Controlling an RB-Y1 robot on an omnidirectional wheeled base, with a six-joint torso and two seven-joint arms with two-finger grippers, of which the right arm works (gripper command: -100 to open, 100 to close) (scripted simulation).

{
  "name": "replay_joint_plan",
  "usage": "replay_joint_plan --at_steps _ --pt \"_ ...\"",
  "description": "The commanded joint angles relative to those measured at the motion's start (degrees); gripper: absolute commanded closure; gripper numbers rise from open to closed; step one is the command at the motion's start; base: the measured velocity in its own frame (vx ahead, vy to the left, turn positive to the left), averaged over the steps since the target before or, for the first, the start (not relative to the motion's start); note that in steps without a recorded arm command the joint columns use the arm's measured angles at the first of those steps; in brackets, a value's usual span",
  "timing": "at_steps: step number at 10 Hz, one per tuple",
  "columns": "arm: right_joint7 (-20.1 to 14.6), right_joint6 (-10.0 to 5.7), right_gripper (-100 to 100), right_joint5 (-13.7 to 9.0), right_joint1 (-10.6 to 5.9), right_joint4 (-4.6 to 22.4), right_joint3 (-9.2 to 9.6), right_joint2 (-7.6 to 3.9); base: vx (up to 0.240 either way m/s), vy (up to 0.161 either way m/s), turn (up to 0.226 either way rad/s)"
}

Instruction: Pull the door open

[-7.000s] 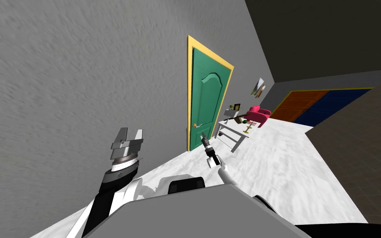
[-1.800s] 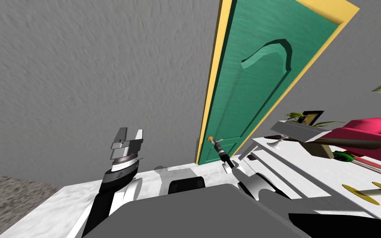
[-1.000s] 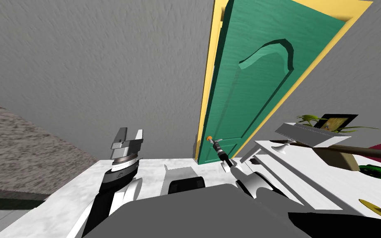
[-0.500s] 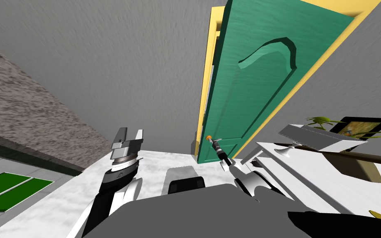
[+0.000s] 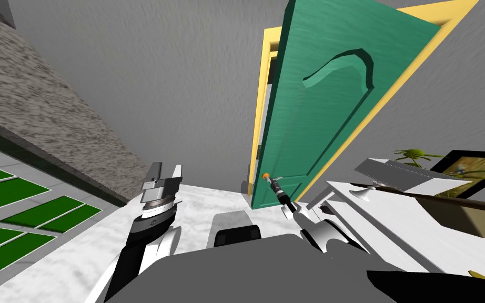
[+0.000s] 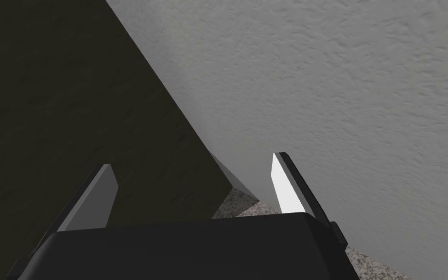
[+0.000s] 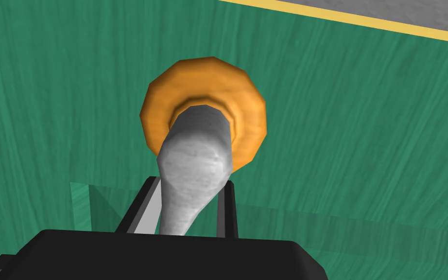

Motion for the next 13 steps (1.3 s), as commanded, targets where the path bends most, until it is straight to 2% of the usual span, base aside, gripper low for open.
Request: replay_joint_plan --at_steps 1,2,3,4,5,6,7,8,9,10,11,13 --pt "-1.2 -2.14 100 0.3 1.03 0.5 0.61 -1.05 -0.132 0.003 0.08" --pt "-1.8 -2.8 100 0.4 1.47 0.5 0.82 -1.58 -0.138 -0.015 0.075" --pt "-2.8 -4.14 100 0.6 2.36 0.5 1.25 -2.64 -0.141 -0.072 0.165" --pt "-2.8 -4.14 100 0.6 2.36 0.5 1.25 -2.64 -0.108 -0.058 0.075" --pt "-4.4 -6.0 100 0.9 3.59 0.6 1.85 -4.13 -0.15 -0.085 0.136" --pt "-4.8 -6.54 100 1.0 3.94 0.6 2.02 -4.56 -0.179 -0.064 0.15" --pt "-5.7 -7.67 100 1.1 4.69 0.6 2.38 -5.46 -0.175 -0.075 0.098" --pt "-5.7 -7.67 100 1.1 4.69 0.6 2.38 -5.46 -0.12 -0.057 0.037" --pt "-5.6 -6.8 100 1.2 4.82 -0.2 2.52 -5.06 -0.045 -0.012 0.006" --pt "-6.4 -8.91 100 1.5 5.62 0.7 2.93 -5.75 -0.124 -0.065 0.15" --pt "-6.4 -8.91 100 1.5 5.62 0.7 2.93 -5.75 -0.136 -0.075 0.123" --pt "-7.5 -11.92 100 1.8 6.91 1.4 3.43 -7.09 -0.219 -0.104 0.189"
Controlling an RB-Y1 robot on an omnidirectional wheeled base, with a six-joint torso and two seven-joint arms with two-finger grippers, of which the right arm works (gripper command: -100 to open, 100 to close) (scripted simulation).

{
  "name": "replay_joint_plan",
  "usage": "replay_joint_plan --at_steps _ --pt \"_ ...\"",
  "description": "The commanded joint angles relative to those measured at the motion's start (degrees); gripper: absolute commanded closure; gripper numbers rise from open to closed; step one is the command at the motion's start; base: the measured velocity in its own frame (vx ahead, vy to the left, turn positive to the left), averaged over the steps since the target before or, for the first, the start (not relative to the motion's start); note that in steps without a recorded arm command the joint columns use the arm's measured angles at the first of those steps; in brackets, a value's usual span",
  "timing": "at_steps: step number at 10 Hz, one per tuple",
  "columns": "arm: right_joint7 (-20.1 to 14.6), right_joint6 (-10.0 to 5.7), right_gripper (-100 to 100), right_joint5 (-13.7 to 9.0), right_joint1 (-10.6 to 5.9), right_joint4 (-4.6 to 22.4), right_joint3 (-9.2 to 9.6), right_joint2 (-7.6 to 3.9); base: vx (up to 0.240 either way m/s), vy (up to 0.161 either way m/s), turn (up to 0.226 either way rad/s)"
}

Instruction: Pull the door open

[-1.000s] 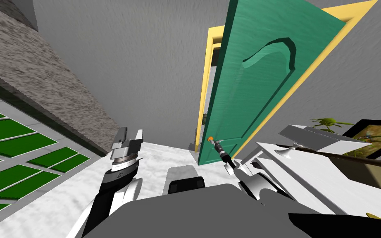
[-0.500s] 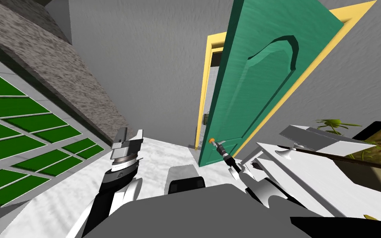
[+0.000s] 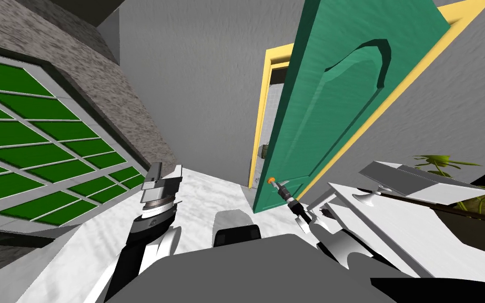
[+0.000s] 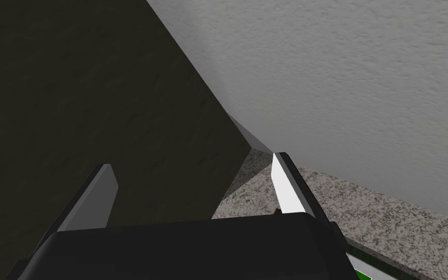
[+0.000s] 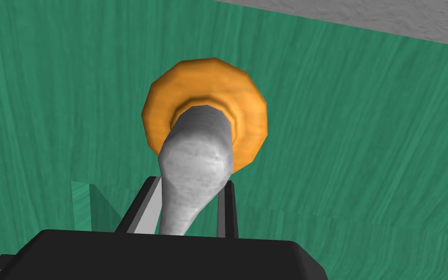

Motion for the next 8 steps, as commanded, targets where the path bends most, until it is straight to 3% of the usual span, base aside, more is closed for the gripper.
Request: replay_joint_plan --at_steps 1,2,3,7,8 --pt "-0.5 -1.63 100 0.3 0.81 0.5 0.36 -0.62 -0.205 -0.107 0.123" --pt "-1.2 -3.43 100 0.5 1.58 0.9 0.66 -1.42 -0.189 -0.117 0.161" --pt "-1.2 -3.43 100 0.5 1.58 0.3 0.66 -1.42 -0.144 -0.079 0.07" --pt "-1.4 -3.96 100 0.5 1.81 2.1 0.75 -1.66 -0.026 -0.011 0.015" --pt "-1.4 -3.96 100 0.5 1.81 1.1 0.75 -1.66 0.007 0.001 -0.014"
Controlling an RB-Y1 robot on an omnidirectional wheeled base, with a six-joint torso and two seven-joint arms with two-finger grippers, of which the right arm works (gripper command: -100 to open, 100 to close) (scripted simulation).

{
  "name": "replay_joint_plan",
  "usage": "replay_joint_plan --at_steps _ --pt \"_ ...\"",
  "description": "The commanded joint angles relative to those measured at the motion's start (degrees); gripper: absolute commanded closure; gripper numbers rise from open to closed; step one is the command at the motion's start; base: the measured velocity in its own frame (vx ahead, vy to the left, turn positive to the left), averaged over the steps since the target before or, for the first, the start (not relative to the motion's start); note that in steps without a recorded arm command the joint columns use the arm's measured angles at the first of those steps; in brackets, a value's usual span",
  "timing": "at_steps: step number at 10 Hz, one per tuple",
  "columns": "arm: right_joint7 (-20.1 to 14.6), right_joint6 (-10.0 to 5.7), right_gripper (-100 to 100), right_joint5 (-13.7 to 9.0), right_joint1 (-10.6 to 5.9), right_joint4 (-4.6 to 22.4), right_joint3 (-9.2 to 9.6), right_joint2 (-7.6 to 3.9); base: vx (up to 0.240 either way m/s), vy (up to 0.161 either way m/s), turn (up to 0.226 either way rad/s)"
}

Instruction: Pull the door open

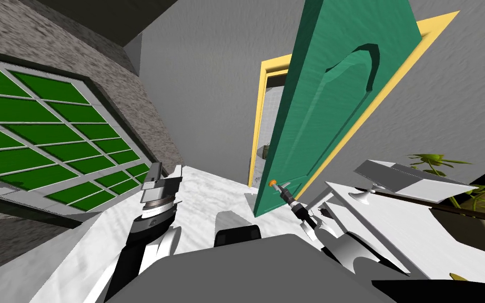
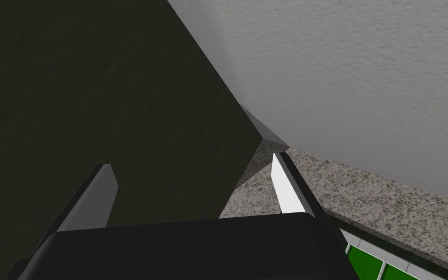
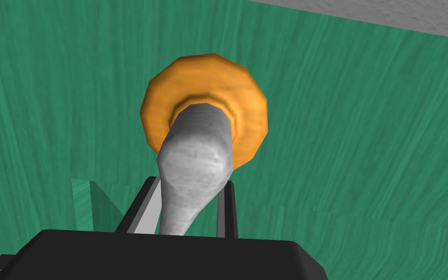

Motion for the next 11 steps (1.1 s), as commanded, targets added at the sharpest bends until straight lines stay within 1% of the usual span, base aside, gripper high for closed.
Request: replay_joint_plan --at_steps 1,2,3,4,5,6,7,8,9,10,11 --pt "-0.6 -1.35 100 0.0 0.7 -0.4 0.05 -1.12 -0.104 -0.051 0.158" --pt "-0.4 -0.46 100 0.0 0.36 -0.3 0.07 -0.62 -0.059 -0.034 0.063" --pt "-0.7 -2.2 100 -0.2 1.08 0.3 0.24 -1.14 -0.125 -0.077 0.219" --pt "-0.8 -2.66 100 -0.2 1.3 0.5 0.28 -1.29 -0.182 -0.105 0.209" --pt "-0.8 -2.66 100 -0.2 1.3 0.5 0.28 -1.29 -0.111 -0.062 0.037" --pt "-0.9 -3.71 100 -0.4 1.8 0.9 0.37 -1.64 -0.121 -0.064 0.101" --pt "-0.9 -3.71 100 -0.4 1.8 0.9 0.37 -1.64 -0.098 -0.051 0.064" --pt "-1.0 -4.26 100 -0.4 2.06 1.1 0.41 -1.82 -0.073 -0.042 0.074" --pt "-1.2 -5.92 100 -0.7 2.85 1.7 0.55 -2.36 -0.164 -0.114 0.234" --pt "-1.3 -6.44 100 -0.8 3.1 1.9 0.59 -2.53 -0.176 -0.124 0.204" --pt "-1.3 -6.44 100 -0.8 3.1 2.3 0.59 -2.53 -0.104 -0.053 0.062"
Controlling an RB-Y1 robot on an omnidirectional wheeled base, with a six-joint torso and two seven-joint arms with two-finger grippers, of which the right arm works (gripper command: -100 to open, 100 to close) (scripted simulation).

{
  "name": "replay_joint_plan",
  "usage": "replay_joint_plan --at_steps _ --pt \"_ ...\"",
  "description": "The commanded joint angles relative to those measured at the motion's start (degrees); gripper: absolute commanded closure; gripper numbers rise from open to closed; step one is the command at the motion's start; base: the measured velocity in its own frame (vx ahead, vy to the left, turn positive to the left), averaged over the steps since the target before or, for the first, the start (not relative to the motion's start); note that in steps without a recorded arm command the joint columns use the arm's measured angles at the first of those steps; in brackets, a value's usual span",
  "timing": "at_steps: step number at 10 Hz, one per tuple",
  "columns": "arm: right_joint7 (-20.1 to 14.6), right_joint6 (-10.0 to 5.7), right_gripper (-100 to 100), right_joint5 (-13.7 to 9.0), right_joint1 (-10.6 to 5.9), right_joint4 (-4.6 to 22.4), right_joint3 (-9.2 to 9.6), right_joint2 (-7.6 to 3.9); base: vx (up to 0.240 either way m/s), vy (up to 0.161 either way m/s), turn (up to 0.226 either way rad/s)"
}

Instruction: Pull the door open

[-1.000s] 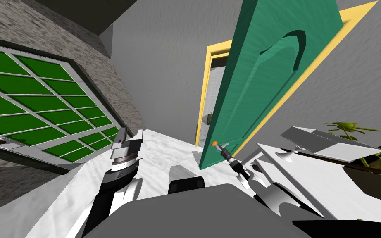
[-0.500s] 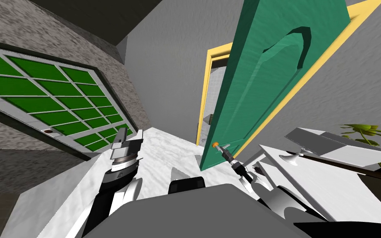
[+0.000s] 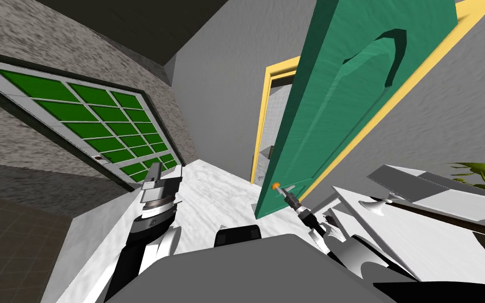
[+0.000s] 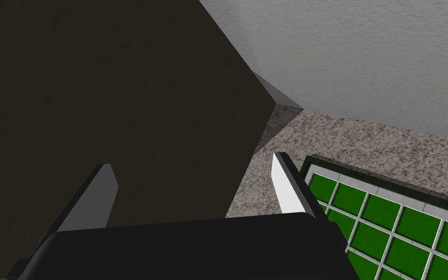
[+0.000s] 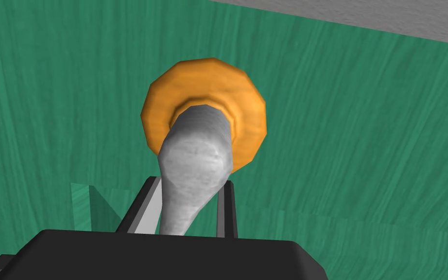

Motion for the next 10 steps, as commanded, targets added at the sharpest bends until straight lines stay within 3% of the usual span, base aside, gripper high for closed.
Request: replay_joint_plan --at_steps 1,2,5,10 --pt "0.1 1.18 100 -0.3 1.3 -2.3 -0.41 -0.7 -0.037 -0.004 -0.031" --pt "0.1 1.18 100 -0.3 1.3 -2.8 -0.41 -0.7 -0.004 0.01 -0.046" --pt "-0.2 -1.16 100 -0.7 2.42 -1.4 -0.21 -1.47 -0.115 -0.06 0.161" --pt "-0.2 -1.16 100 -0.7 2.42 -1.4 -0.21 -1.47 -0.032 -0.011 -0.006"
